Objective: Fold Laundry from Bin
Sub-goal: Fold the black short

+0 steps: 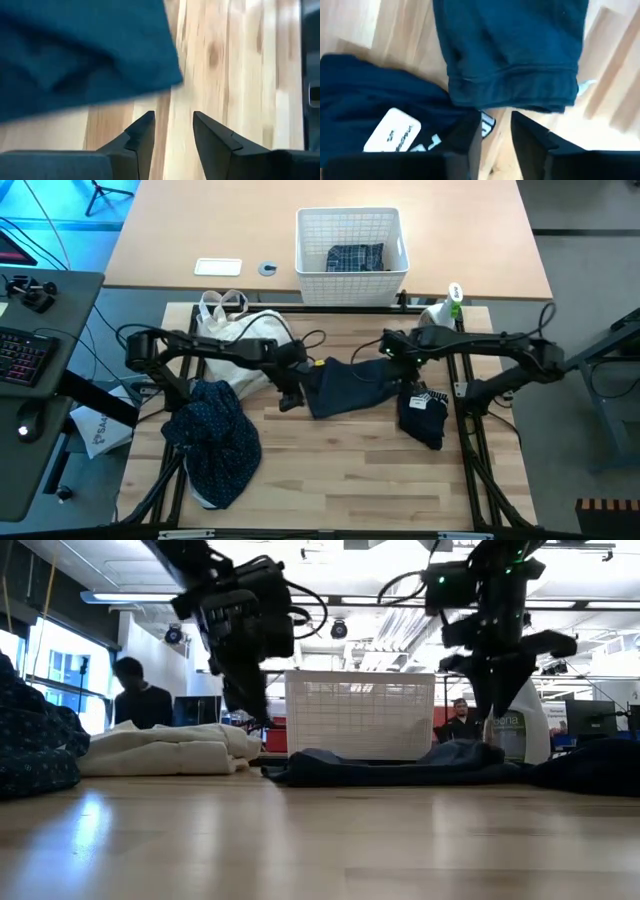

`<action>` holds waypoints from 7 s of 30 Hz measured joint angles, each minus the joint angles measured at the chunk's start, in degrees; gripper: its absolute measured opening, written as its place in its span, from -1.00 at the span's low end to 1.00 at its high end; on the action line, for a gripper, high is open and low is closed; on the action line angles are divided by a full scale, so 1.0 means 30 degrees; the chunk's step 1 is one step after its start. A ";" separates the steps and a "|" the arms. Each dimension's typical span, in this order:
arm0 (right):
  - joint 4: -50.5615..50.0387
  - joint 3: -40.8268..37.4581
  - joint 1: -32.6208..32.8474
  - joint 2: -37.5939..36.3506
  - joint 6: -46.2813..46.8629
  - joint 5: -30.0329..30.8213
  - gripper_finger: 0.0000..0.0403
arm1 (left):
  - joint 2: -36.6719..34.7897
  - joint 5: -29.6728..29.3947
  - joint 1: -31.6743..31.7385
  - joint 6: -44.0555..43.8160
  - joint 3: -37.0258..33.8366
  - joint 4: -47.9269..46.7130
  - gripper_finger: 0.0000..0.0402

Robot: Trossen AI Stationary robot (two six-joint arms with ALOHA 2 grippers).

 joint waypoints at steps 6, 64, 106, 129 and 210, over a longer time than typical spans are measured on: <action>-0.0822 0.0006 -0.0212 0.0340 0.4340 -0.2691 -0.32 | -0.0007 -0.1665 0.0115 -0.0092 0.1404 -0.2722 -0.37; 0.5128 -0.0009 0.0716 0.2264 1.5143 -0.4319 -0.48 | 0.1276 0.0037 0.4014 -0.0510 0.2898 -0.2451 -0.54; 1.0484 -0.5524 0.0754 0.1864 2.6558 -0.3114 -1.00 | 0.6477 -0.2726 0.2163 0.0685 0.3306 0.0270 -0.95; 1.8389 -1.0738 0.5944 -0.3219 3.5063 0.0089 -0.54 | 0.5565 -0.2515 0.2237 0.2335 0.4178 -0.0448 -0.95; 0.6315 0.3153 0.2709 0.4209 1.5329 -0.9040 -0.95 | -0.0872 -0.5721 -0.1850 0.2442 0.0174 0.3223 -0.93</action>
